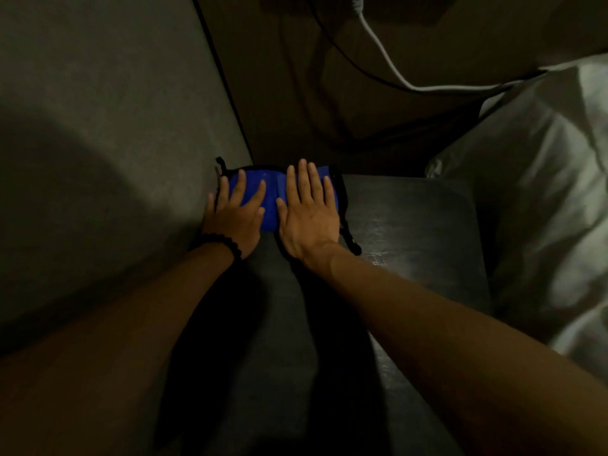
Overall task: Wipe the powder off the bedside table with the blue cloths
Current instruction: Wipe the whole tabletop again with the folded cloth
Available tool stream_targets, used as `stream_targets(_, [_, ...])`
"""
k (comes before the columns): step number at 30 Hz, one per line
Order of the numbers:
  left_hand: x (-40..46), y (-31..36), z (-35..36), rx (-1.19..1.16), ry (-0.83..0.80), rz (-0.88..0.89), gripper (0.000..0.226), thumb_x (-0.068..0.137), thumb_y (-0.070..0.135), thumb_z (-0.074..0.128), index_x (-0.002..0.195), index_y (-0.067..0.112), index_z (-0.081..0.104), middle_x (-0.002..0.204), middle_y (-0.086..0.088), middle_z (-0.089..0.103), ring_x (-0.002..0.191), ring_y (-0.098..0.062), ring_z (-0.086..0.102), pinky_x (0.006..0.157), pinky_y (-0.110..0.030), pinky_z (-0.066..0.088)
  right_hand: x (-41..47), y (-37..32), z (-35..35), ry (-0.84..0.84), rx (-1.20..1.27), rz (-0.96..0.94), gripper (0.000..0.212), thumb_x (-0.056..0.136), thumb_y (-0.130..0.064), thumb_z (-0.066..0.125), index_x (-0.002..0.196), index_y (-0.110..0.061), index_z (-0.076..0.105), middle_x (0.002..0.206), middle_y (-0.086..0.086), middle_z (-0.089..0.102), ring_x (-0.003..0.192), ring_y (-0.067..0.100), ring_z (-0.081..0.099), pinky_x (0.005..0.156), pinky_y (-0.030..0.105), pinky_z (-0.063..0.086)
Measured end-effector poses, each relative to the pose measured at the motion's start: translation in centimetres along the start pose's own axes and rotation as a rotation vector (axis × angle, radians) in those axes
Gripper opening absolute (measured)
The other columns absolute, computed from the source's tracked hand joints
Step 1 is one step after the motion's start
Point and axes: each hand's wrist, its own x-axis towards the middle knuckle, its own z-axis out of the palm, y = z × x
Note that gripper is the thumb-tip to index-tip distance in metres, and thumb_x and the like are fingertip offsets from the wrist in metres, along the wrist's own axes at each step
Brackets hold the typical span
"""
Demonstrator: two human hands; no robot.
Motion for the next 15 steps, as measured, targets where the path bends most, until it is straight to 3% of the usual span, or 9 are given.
stream_targets(15, [0.8,-0.4,2.2,-0.042,-0.074,-0.082,0.057,0.099,0.047,0.013,0.148,0.043,-0.016,0.160,0.005,-0.026,0.147,-0.025,-0.020,0.117,-0.057,0.002,-0.6,1.6,-0.2,0.014,0.022,0.032,0.060,0.108,-0.042,0.009,0.163,-0.019,-0.001,0.171,0.009,-0.004,0.156,0.023,-0.012,0.125,0.050,-0.007])
